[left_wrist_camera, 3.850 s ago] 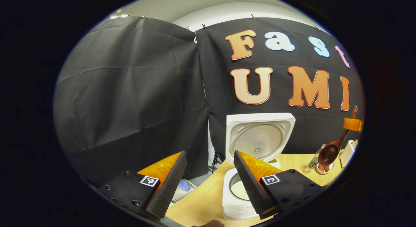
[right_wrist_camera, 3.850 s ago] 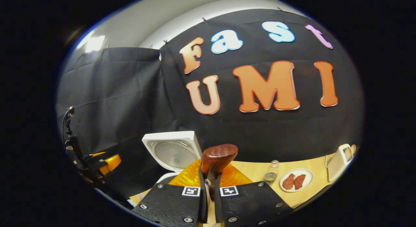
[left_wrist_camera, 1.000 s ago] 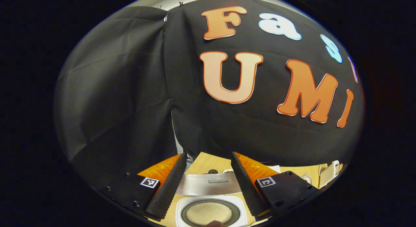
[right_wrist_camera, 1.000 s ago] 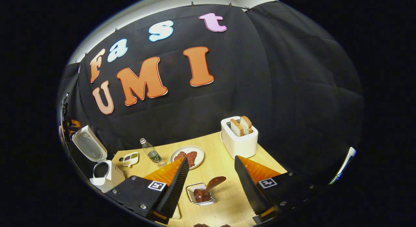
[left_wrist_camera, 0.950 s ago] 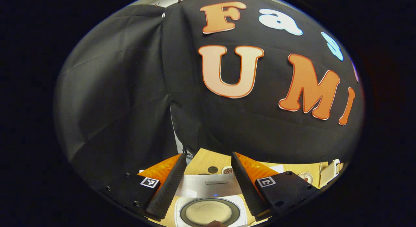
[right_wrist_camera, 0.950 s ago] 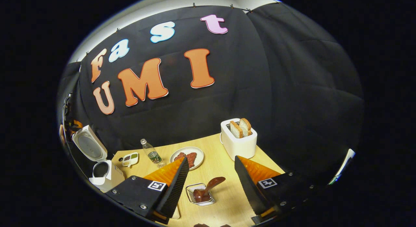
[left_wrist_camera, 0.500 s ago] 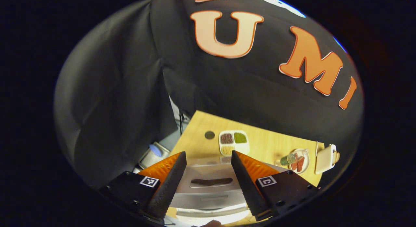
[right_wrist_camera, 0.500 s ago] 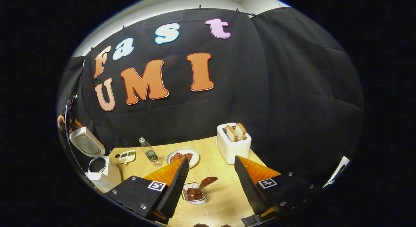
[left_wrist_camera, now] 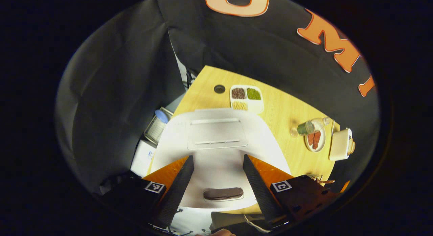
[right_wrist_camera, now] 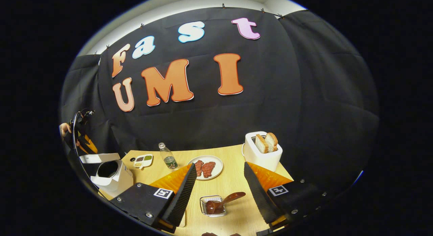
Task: Close the left gripper, press the button to open the rice cooker; take a wooden spoon from the chopstick holder with the right hand, scoop a spoonful of rice and pour it into the rice cooker, then put the wooden spoon back into the chopstick holder.
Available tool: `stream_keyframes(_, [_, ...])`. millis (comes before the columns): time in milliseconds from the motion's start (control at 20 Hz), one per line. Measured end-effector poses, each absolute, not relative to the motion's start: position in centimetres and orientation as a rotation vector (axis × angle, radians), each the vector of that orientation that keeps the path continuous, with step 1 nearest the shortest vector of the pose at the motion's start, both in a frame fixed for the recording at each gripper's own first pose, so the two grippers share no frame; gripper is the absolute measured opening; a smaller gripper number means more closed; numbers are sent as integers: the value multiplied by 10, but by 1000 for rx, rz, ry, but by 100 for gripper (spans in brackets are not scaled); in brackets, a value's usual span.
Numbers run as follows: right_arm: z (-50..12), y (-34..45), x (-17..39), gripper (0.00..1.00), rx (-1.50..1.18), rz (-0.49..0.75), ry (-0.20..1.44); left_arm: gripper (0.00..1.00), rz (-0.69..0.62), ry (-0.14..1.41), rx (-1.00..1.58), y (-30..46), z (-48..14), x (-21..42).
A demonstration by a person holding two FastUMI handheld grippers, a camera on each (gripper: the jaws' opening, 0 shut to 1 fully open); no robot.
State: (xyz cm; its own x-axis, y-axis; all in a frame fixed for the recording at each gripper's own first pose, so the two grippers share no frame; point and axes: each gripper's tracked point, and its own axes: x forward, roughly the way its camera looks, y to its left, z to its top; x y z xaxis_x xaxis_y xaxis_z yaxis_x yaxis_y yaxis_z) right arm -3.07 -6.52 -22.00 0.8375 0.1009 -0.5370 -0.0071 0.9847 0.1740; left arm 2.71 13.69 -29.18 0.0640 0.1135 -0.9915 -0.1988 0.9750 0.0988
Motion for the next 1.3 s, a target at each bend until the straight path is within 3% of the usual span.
stream_keyframes(50, [-223, -62, -29, 87, 161, 65, 582, 100, 242, 1516, -65, 135, -306, 15])
stream_keyframes(100, [-225, -59, -29, 87, 158, 75, 587, 96, 251, 1548, -63, 132, -318, 5])
stream_keyframes(250, [-229, -53, -28, 88, 154, 93, 597, 96, 273, 1625, -89, 128, -340, -17])
stream_keyframes(750, [-230, -27, -27, 88, 149, 134, 597, 99, 271, 1523, -67, 130, -347, -6])
stream_keyframes(1100, [-231, 3, -24, 87, 151, 175, 580, 100, 273, 1165, 76, 134, -349, 11])
stream_keyframes(1300, [-220, 7, -14, 87, 142, 141, 538, 97, 224, 848, -8, 95, -280, 24])
